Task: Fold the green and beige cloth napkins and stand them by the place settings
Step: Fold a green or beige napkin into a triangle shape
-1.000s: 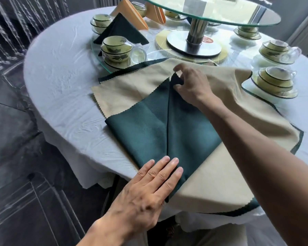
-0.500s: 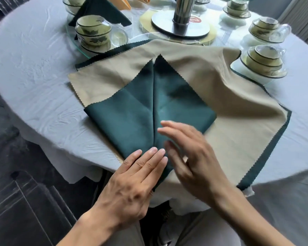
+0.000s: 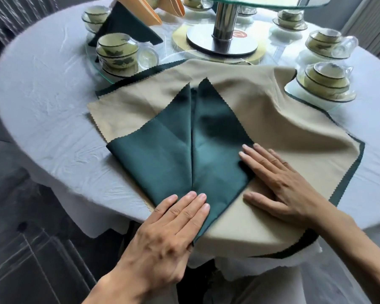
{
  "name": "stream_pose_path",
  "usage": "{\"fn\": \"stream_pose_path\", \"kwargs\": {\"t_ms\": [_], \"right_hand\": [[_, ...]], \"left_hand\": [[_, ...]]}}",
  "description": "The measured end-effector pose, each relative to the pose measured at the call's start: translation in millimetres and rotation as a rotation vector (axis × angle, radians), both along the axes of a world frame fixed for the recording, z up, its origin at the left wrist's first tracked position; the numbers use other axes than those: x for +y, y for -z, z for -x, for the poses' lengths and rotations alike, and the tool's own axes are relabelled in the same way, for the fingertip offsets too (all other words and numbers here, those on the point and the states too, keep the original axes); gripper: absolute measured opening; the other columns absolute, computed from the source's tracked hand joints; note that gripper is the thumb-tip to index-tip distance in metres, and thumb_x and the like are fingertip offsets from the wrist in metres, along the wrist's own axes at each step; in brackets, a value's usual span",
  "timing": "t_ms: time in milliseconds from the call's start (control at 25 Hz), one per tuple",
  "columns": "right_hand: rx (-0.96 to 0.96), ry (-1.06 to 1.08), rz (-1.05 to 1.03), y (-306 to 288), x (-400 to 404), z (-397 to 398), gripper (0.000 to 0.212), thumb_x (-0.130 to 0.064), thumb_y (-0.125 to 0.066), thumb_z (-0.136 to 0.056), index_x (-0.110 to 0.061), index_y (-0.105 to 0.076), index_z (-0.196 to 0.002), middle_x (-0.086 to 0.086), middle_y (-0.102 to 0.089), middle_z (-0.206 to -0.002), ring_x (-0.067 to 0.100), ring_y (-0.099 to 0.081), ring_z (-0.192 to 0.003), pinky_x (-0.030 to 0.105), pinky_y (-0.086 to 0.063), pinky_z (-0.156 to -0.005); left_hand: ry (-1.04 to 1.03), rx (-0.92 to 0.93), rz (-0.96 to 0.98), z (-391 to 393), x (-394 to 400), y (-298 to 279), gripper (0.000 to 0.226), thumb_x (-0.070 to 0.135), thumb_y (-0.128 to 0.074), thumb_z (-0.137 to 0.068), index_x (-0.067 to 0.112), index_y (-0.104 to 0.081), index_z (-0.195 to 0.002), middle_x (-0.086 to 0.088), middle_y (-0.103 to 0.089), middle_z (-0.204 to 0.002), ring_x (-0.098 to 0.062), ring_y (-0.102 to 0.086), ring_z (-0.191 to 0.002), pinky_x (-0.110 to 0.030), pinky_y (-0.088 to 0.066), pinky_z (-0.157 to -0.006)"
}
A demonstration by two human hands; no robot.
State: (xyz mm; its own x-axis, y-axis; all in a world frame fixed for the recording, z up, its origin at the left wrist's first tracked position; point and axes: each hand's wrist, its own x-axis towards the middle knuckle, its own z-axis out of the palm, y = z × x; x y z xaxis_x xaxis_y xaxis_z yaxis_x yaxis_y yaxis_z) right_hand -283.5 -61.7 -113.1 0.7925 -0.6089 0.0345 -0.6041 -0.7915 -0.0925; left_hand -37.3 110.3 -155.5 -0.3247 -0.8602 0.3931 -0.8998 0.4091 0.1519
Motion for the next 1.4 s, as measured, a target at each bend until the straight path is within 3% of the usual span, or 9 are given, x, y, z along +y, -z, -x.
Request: {"fn": "stream_pose_path", "kwargs": {"t_ms": [120,560,720,800,880,960,1040,1200,1400], "right_hand": [[-0.09,-0.098,-0.022,4,24,-11,0.073,-0.058,-0.041,-0.093,-0.023,-0.024,-0.155,-0.007,-0.015,-0.163,0.015,-0.008,-0.151,0.038,-0.006,-0.121],[-0.221,0.039,0.004,14,-6,-27,0.062,-0.016,-0.034,-0.082,-0.027,-0.05,-0.14,-0.004,-0.045,-0.149,0.024,-0.034,-0.142,0.032,-0.013,-0.118],[-0.353,-0.055,-0.258,-30,15,-16,0.043,-0.024,-0.04,-0.096,-0.038,-0.054,-0.133,-0.017,-0.057,-0.137,0.005,-0.047,-0.132,0.036,-0.029,-0.112],[-0.4,-0.046,-0.475,-71,30,-12,0.033,-0.029,-0.048,-0.098,-0.035,-0.062,-0.127,-0.018,-0.068,-0.117,0.008,-0.063,-0.111,0.035,-0.048,-0.093],[-0.419,-0.063,-0.76,-117,42,-6,0.034,-0.033,-0.053,-0.095,-0.022,-0.066,-0.125,-0.007,-0.07,-0.094,0.013,-0.063,-0.086,0.028,-0.05,-0.073],[-0.47,-0.03,-0.93,-156,47,2,0.038,-0.035,-0.065,-0.086,-0.011,-0.069,-0.115,0.018,-0.066,-0.087,0.024,-0.055,-0.084,0.055,-0.044,-0.057],[-0.647,0.118,-1.041,-174,41,11,0.03,-0.014,-0.069,-0.075,-0.011,-0.074,-0.105,0.024,-0.071,-0.097,0.034,-0.067,-0.08,0.039,-0.055,-0.063],[-0.672,0.246,-1.199,-152,20,12,0.035,-0.011,-0.071,-0.067,-0.008,-0.075,-0.102,0.023,-0.071,-0.106,0.032,-0.07,-0.091,0.031,-0.059,-0.075],[-0.549,0.503,-1.105,-56,-18,20,0.039,-0.022,-0.069,-0.072,-0.013,-0.071,-0.11,0.022,-0.07,-0.111,0.026,-0.064,-0.09,0.033,-0.044,-0.074]], "left_hand": [[0.012,0.051,-0.044,-4,-5,-9,0.061,0.016,-0.047,-0.076,0.01,-0.059,-0.135,-0.005,-0.052,-0.147,-0.02,-0.046,-0.137,-0.04,-0.035,-0.11],[0.057,0.224,-0.111,-35,-46,-31,0.062,-0.005,-0.058,-0.076,0.018,-0.062,-0.133,0.003,-0.059,-0.14,-0.016,-0.052,-0.132,-0.036,-0.046,-0.104],[0.133,0.42,-0.301,-36,-35,-90,0.054,0.003,-0.052,-0.079,0.022,-0.068,-0.126,0.012,-0.07,-0.12,0.002,-0.063,-0.11,-0.024,-0.052,-0.089],[0.188,0.502,-0.511,-35,-31,-134,0.025,0.018,-0.061,-0.091,0.016,-0.073,-0.113,0.002,-0.074,-0.089,-0.012,-0.068,-0.08,-0.029,-0.053,-0.066],[0.235,0.669,-0.604,-35,-32,-181,0.019,0.024,-0.067,-0.089,0.006,-0.071,-0.091,-0.007,-0.068,-0.071,-0.024,-0.065,-0.064,-0.033,-0.051,-0.053],[0.326,0.885,-0.675,-38,-41,-220,0.011,0.017,-0.068,-0.08,0.01,-0.073,-0.086,0.002,-0.074,-0.077,-0.015,-0.072,-0.068,-0.023,-0.056,-0.058],[0.378,0.995,-0.759,-40,-64,-243,0.019,0.013,-0.068,-0.075,0.011,-0.077,-0.093,-0.005,-0.077,-0.092,-0.02,-0.075,-0.081,-0.028,-0.059,-0.068],[0.195,1.019,-1.016,-26,-136,-214,0.016,0.002,-0.067,-0.08,0.005,-0.075,-0.093,-0.016,-0.075,-0.094,-0.026,-0.073,-0.077,-0.038,-0.062,-0.074],[-0.075,0.832,-1.268,-6,-194,-111,0.013,0.002,-0.064,-0.088,0.004,-0.073,-0.096,-0.015,-0.075,-0.093,-0.025,-0.073,-0.074,-0.043,-0.059,-0.079]]}}
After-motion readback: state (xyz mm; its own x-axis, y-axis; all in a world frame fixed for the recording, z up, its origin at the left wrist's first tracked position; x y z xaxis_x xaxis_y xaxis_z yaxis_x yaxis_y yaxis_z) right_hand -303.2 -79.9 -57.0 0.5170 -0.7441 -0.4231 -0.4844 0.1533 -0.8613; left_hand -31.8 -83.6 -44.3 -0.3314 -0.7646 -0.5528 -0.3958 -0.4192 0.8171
